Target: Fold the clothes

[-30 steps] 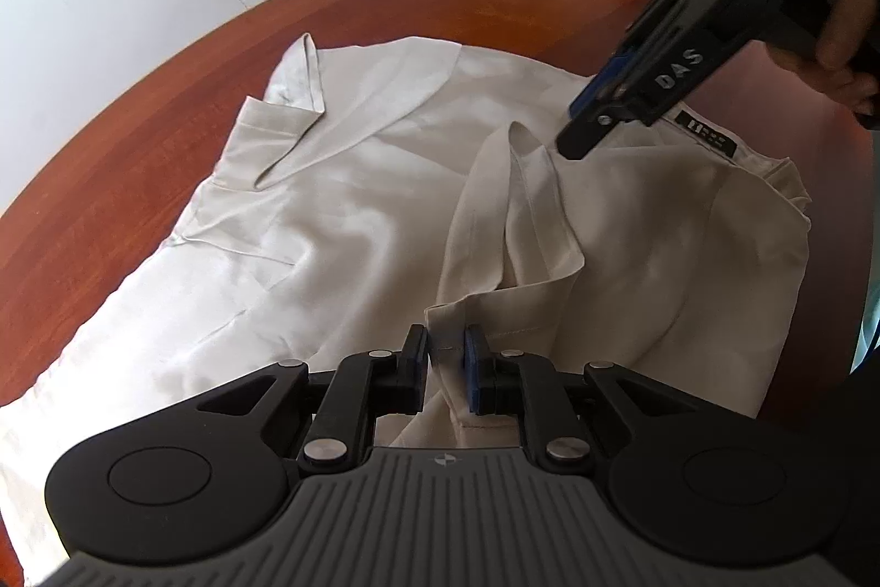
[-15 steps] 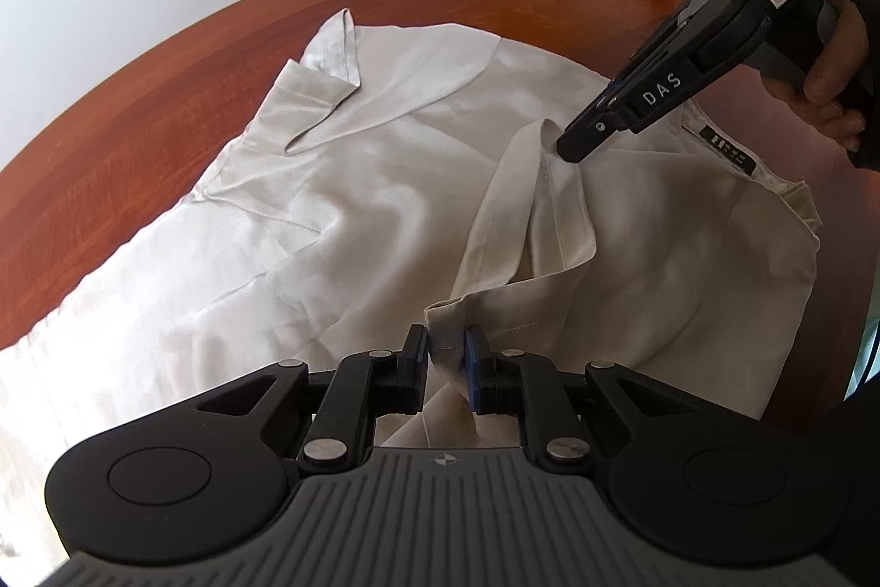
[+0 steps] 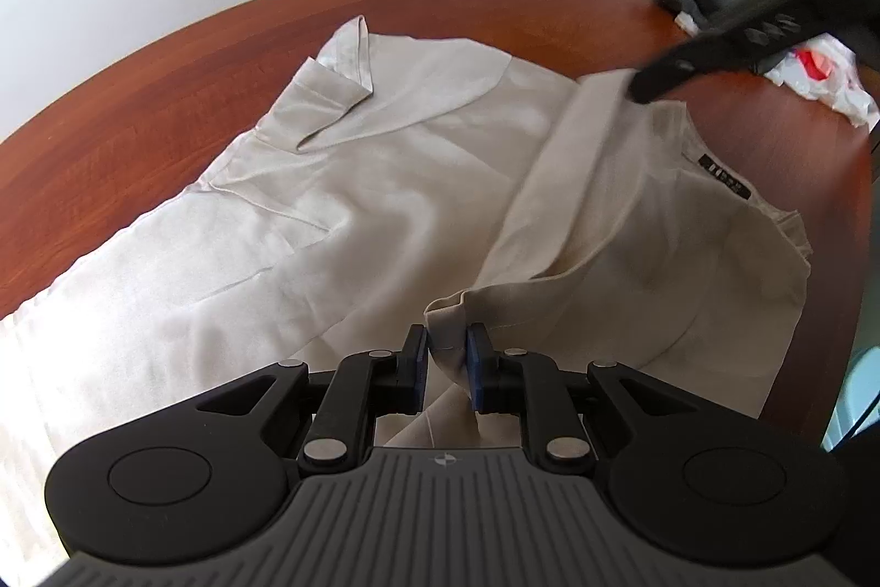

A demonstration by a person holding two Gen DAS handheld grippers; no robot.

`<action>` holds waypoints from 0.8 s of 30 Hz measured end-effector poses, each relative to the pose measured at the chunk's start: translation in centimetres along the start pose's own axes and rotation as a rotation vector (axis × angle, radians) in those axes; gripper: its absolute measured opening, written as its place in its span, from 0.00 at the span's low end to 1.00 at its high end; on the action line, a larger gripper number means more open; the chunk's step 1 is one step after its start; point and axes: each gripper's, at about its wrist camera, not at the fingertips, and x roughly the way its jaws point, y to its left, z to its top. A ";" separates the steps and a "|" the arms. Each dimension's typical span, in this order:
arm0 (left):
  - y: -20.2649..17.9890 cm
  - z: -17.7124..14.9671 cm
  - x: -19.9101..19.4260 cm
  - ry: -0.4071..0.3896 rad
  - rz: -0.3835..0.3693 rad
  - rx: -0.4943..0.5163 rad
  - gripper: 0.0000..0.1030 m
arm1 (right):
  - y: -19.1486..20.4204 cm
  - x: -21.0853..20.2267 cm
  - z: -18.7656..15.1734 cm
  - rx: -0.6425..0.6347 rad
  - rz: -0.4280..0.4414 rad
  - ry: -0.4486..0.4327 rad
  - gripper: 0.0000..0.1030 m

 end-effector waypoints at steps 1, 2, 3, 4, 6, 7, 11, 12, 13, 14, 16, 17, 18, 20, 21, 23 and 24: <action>0.2 -0.1 -0.3 -0.018 -0.016 0.000 0.17 | 0.3 -0.8 -0.6 0.013 -0.009 -0.006 0.00; 0.4 -0.2 -0.4 -0.030 -0.026 -0.001 0.17 | 0.5 -1.3 -0.9 0.022 -0.016 -0.009 0.00; 0.5 -0.3 -0.6 -0.040 -0.038 0.000 0.17 | 0.6 -1.9 -1.5 0.036 -0.025 -0.013 0.00; 0.6 -0.4 -0.8 -0.049 -0.049 0.002 0.17 | 1.0 -2.6 -2.4 0.059 -0.034 -0.019 0.00; 0.9 -0.5 -1.1 -0.067 -0.071 0.006 0.17 | 1.6 -3.5 -4.0 0.099 -0.055 -0.024 0.00; 0.9 -0.7 -1.3 -0.072 -0.082 0.016 0.17 | 1.9 -3.8 -4.8 0.117 -0.065 -0.023 0.00; 1.0 -1.4 -2.1 -0.078 -0.121 0.070 0.17 | 2.9 -4.2 -7.7 0.196 -0.086 -0.016 0.00; 1.1 -1.5 -2.1 -0.076 -0.127 0.082 0.17 | 3.2 -4.2 -8.4 0.215 -0.092 -0.013 0.00; 1.1 -1.7 -2.2 -0.071 -0.134 0.096 0.17 | 3.6 -4.2 -9.2 0.232 -0.098 -0.011 0.00; 1.2 -1.8 -2.2 -0.068 -0.135 0.106 0.17 | 4.0 -4.2 -9.9 0.246 -0.103 -0.009 0.00; 1.4 -2.1 -2.2 -0.058 -0.137 0.128 0.17 | 4.7 -4.1 -11.0 0.270 -0.112 -0.005 0.00; 1.4 -2.3 -2.2 -0.050 -0.137 0.141 0.17 | 5.0 -4.1 -11.5 0.280 -0.113 -0.004 0.00; 1.4 -2.5 -2.1 -0.043 -0.137 0.150 0.17 | 5.3 -4.0 -11.9 0.290 -0.110 -0.004 0.00; 1.4 -2.8 -1.9 -0.029 -0.134 0.170 0.17 | 5.9 -4.0 -12.7 0.310 -0.103 -0.003 0.01; 1.4 -3.0 -1.8 -0.021 -0.131 0.181 0.18 | 6.3 -3.8 -13.1 0.314 -0.099 0.004 0.01; 1.4 -3.2 -1.6 -0.008 -0.124 0.198 0.23 | 7.0 -3.4 -13.9 0.314 -0.091 0.022 0.01; 1.4 -3.3 -1.5 -0.004 -0.121 0.202 0.26 | 7.3 -3.0 -14.3 0.317 -0.090 0.035 0.01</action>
